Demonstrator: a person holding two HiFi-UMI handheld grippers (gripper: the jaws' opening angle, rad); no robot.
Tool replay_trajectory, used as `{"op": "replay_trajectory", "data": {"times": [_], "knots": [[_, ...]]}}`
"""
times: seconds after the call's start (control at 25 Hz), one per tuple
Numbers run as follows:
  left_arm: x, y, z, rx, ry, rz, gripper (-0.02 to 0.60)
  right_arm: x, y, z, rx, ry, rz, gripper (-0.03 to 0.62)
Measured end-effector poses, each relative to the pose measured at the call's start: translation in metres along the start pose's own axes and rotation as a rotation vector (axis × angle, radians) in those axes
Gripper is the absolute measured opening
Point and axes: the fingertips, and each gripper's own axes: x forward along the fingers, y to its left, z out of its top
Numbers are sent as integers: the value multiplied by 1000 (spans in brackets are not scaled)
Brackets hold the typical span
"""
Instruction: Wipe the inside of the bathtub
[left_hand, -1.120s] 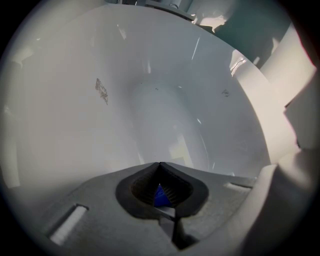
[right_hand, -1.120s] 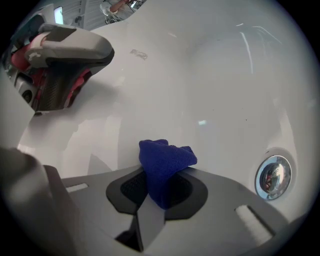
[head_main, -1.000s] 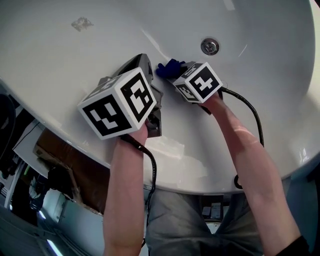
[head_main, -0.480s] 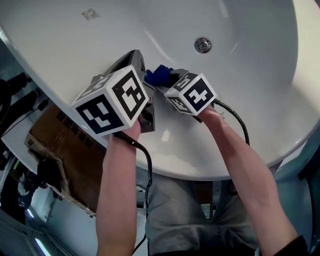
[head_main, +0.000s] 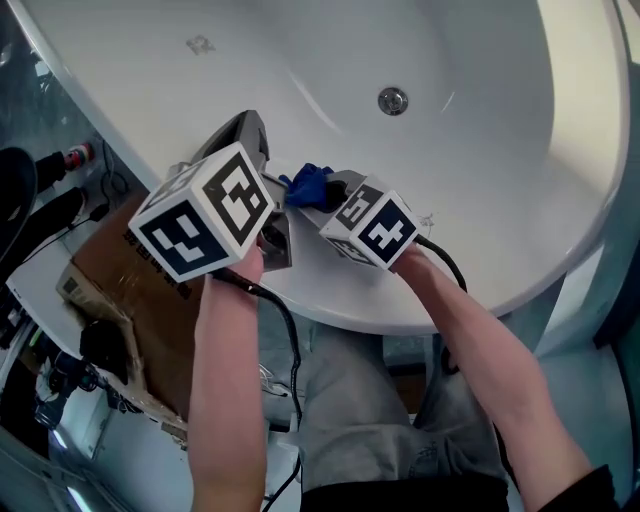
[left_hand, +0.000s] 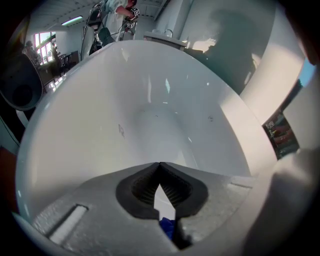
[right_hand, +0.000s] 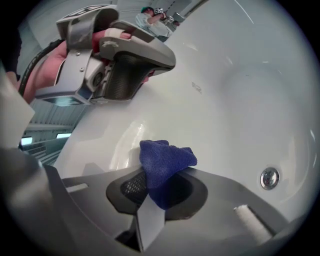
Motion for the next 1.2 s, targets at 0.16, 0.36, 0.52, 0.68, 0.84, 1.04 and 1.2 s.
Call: {"op": "replay_trajectory", "data": {"times": [0.16, 0.36, 0.52, 0.68, 0.84, 1.04, 1.2], "knots": [[-16, 2, 8, 39, -1, 14, 3, -8, 36, 7, -63, -7, 43, 71], [-29, 3, 24, 58, -2, 25, 3, -23, 64, 18, -76, -38, 76, 71], [-42, 1, 33, 55, -8, 33, 3, -35, 78, 23, -73, -48, 93, 71], [-50, 4, 36, 45, -10, 35, 3, -40, 95, 34, -66, -70, 128, 71], [-49, -2, 37, 41, 0, 41, 3, -51, 103, 45, -74, -88, 163, 71], [-44, 5, 33, 30, 11, 71, 3, -47, 102, 45, -51, -108, 167, 71], [-44, 9, 29, 32, 7, 78, 3, -50, 90, 42, -25, -131, 143, 71]]}}
